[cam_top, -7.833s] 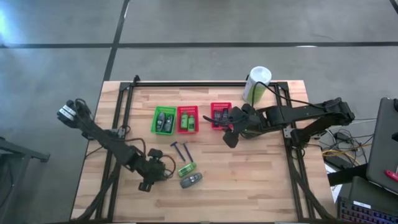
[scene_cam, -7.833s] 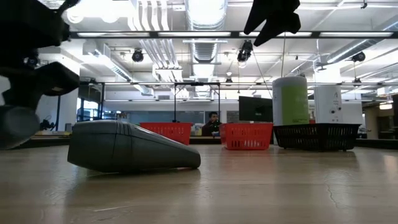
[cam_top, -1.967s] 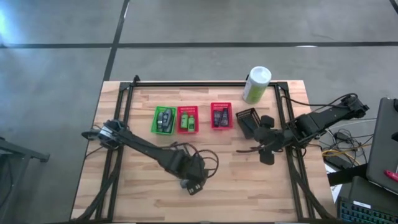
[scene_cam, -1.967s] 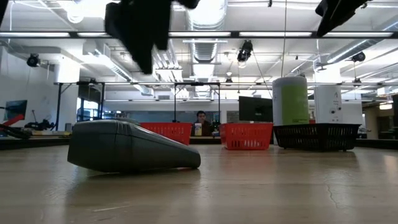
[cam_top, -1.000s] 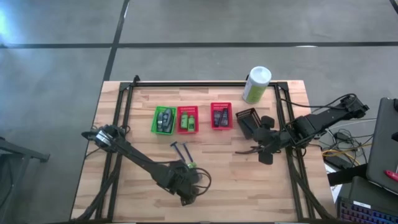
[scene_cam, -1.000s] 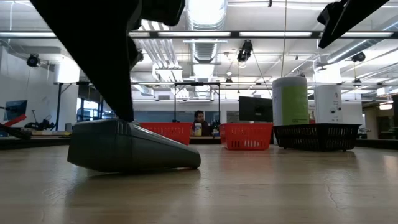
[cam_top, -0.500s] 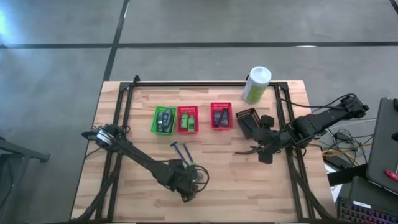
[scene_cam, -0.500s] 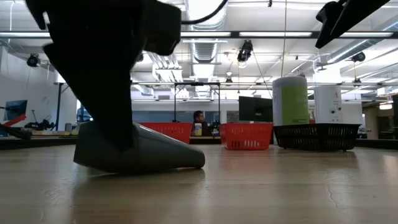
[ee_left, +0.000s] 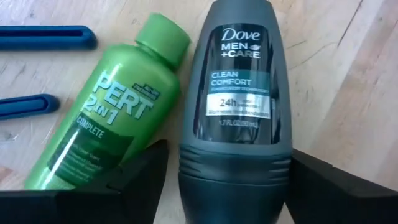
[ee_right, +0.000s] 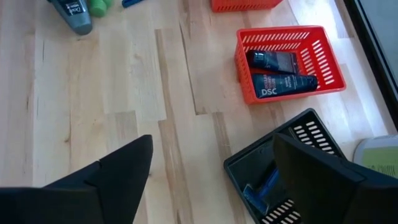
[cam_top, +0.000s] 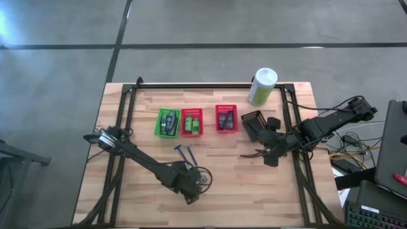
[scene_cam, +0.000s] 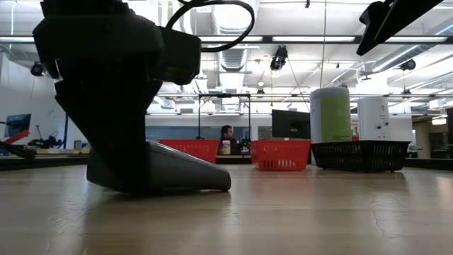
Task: Pick & Place Travel size toiletries
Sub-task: Put the gray deodorant into the green bin
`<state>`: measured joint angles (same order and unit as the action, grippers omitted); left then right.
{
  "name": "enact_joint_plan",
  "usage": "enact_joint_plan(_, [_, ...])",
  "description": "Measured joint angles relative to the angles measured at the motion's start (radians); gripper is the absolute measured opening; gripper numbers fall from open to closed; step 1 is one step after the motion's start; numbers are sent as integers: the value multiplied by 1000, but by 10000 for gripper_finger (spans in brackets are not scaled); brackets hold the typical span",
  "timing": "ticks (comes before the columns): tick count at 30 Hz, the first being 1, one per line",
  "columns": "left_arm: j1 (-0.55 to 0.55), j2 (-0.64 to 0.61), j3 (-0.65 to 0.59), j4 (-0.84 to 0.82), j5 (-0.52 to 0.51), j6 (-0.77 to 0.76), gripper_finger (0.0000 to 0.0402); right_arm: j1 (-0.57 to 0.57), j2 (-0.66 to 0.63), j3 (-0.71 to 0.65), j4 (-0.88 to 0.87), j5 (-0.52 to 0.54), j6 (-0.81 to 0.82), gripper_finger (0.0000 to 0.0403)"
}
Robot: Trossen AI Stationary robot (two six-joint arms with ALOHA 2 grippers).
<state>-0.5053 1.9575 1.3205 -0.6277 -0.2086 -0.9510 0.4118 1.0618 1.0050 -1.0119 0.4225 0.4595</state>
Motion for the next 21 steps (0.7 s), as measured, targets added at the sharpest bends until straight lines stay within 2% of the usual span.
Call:
enact_joint_plan(9, [0,0,31,14,-37,101,212,0,0,0,0,0,0,345])
enact_joint_plan(16, [0,-8,73,8,-43,154,214,0,0,0,0,0,-7,354])
enact_joint_plan(21, [1,-70,109,-115,-74,91,222,0,0,0,-1,0,-8,342])
